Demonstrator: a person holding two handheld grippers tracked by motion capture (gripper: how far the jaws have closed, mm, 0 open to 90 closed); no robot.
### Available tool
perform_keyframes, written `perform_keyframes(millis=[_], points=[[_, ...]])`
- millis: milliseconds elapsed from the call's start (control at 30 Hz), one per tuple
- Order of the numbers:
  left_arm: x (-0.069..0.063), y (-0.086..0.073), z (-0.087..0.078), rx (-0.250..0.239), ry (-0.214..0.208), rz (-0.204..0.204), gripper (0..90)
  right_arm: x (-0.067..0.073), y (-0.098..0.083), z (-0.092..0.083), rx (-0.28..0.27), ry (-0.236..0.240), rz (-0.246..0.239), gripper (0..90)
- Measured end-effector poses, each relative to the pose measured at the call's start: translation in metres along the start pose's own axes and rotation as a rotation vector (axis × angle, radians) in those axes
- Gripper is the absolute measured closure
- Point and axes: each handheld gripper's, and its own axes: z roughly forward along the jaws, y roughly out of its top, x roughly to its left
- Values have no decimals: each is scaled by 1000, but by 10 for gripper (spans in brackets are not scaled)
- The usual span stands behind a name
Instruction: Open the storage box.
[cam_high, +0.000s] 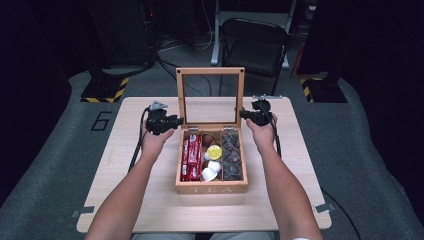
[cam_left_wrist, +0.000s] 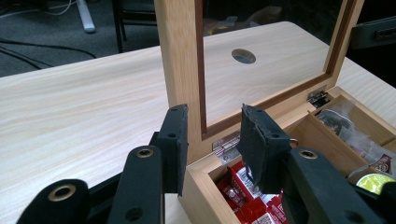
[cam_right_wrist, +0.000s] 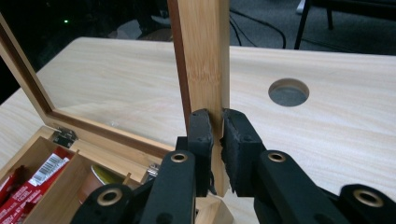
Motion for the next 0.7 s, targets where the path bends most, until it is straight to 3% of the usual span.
perform_keyframes(millis=[133, 367, 567, 700], points=[[-1, 0, -2, -4, 5, -9, 619, 6, 0, 1, -2, -33, -55, 758], [-2, -1, -5, -5, -2, -8, 605, 11, -2, 0, 5, -44, -69, 704], [-1, -3, -13, -2, -1, -6, 571, 18, -7, -5, 24, -80, -131, 621], [-1, -4, -21, -6, -5, -10, 567, 25, -10, -13, 22, -65, -158, 582]])
